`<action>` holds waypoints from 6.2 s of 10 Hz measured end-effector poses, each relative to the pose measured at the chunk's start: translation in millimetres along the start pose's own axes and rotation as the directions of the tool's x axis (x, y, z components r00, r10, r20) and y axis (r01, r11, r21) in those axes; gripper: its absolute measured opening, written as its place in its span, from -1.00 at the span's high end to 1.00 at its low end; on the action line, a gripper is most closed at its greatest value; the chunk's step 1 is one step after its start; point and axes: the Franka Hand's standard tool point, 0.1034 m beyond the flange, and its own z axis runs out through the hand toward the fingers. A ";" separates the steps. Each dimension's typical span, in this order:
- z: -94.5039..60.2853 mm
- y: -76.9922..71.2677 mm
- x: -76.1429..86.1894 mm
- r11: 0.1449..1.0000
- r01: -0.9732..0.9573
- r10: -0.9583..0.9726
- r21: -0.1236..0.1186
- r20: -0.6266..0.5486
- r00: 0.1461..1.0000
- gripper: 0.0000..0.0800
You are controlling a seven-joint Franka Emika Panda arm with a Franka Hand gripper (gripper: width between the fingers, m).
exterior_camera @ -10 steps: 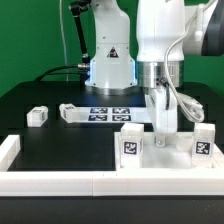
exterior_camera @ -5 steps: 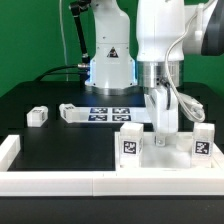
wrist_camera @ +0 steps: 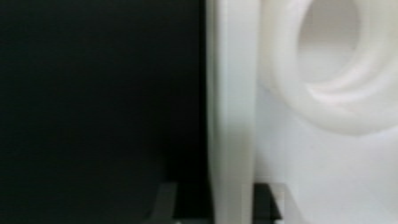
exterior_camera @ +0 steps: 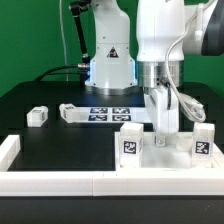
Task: Assemble square table
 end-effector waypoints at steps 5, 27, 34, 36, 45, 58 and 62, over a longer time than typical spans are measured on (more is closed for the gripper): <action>-3.1 25.5 59.8 0.906 0.423 -0.423 -0.024 -0.024 0.906 0.85; -16.8 -58.1 130.9 -0.661 0.745 -0.749 -0.091 0.022 -0.662 0.84; -16.4 -88.9 120.3 -0.955 0.283 -0.291 -0.090 0.096 -0.952 0.84; -14.0 -103.6 98.3 -0.989 0.114 -0.123 -0.093 0.104 -0.987 0.84; -15.5 -132.1 55.8 -0.988 0.066 -0.077 -0.142 0.072 -0.994 0.84; -9.2 -130.0 28.3 -0.995 0.085 -0.089 -0.060 0.071 -0.994 -0.47; -9.3 -127.7 28.0 -0.995 0.085 -0.089 -0.054 0.072 -0.993 -0.62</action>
Offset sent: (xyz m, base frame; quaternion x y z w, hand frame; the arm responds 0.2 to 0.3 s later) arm 0.0001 -0.0342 0.0087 0.0631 -0.0231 -0.2626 0.9626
